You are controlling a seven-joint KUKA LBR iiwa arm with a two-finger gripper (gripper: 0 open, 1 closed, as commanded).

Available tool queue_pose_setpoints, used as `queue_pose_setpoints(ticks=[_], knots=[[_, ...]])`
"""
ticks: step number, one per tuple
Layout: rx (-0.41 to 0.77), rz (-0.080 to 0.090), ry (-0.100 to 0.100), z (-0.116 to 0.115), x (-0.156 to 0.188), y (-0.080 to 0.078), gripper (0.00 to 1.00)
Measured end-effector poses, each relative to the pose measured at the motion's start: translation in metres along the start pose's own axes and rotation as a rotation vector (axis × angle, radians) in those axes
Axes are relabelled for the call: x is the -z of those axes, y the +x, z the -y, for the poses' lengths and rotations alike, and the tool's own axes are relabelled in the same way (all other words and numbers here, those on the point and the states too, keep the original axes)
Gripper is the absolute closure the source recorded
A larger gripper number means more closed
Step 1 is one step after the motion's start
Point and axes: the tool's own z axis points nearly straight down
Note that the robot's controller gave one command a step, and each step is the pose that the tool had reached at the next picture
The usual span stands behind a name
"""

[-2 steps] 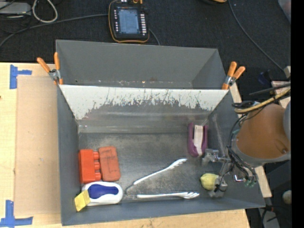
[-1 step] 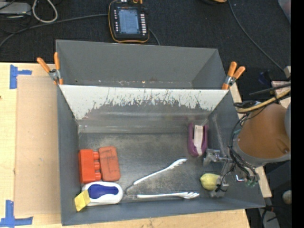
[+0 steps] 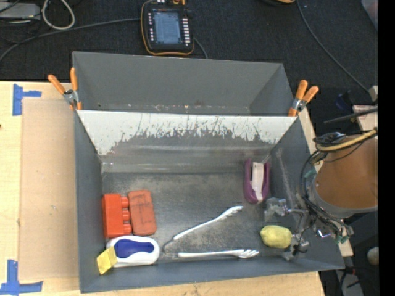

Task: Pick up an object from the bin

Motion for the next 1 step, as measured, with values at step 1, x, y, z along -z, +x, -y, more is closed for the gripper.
queue_pose_setpoints(ticks=[1], knots=[[-0.286, 0.002, 0.001, 0.0070, -0.0392, -0.0087, 0.00]])
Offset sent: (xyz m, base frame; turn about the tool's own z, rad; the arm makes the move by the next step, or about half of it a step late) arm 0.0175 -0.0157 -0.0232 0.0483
